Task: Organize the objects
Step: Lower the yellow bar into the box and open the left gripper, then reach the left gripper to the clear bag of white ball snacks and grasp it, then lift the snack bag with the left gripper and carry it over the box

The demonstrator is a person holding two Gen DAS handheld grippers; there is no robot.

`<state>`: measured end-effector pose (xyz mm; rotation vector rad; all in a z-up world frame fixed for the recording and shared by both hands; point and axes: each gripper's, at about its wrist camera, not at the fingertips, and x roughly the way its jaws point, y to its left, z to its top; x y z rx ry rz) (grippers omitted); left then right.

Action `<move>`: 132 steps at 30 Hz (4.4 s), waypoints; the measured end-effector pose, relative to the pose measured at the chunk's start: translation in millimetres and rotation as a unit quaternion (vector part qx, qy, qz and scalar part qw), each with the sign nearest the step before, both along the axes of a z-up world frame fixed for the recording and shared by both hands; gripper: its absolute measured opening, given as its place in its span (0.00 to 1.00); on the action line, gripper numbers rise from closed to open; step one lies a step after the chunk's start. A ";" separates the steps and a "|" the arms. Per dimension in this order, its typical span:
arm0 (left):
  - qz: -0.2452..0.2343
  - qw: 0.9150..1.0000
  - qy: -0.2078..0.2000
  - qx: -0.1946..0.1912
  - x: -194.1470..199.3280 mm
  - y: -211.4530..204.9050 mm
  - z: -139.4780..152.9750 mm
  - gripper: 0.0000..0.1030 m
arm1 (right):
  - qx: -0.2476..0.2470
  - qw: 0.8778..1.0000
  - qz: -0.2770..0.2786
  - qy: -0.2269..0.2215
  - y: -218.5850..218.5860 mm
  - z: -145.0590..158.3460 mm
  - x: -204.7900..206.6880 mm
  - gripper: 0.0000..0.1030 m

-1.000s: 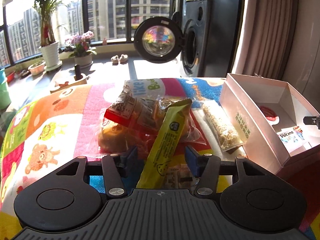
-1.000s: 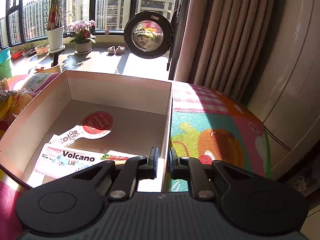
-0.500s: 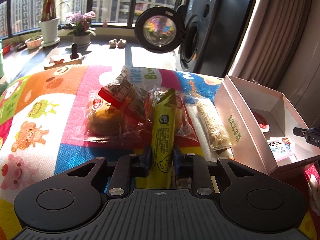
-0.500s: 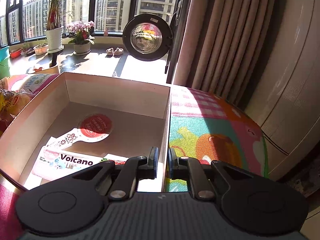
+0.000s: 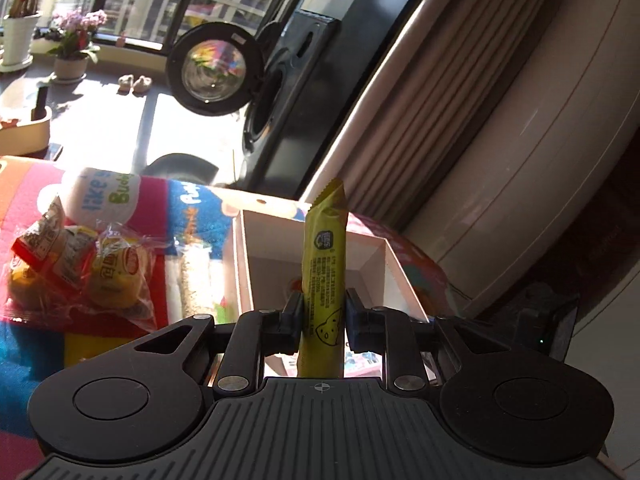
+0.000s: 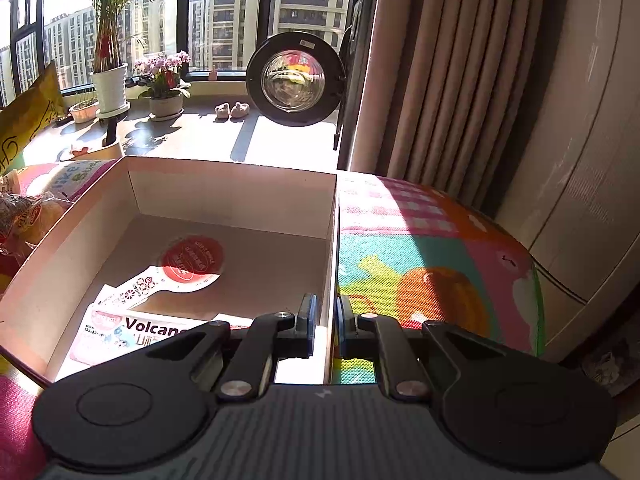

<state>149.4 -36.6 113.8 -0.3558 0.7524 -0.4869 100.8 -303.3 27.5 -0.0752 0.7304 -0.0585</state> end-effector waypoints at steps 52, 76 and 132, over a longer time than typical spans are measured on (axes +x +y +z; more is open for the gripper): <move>0.092 0.990 0.111 -0.007 -18.0 133.0 -96.7 0.36 | -0.018 1.000 0.009 0.019 6.7 -6.5 -2.0 0.12; 0.079 0.961 -0.022 0.263 -37.4 93.9 -72.1 0.41 | -0.011 1.000 0.009 0.025 7.8 -11.6 -3.2 0.16; 0.089 0.967 -0.011 0.239 -41.5 56.4 -91.0 0.63 | -0.024 0.999 -0.005 -0.021 8.1 6.3 -11.6 0.05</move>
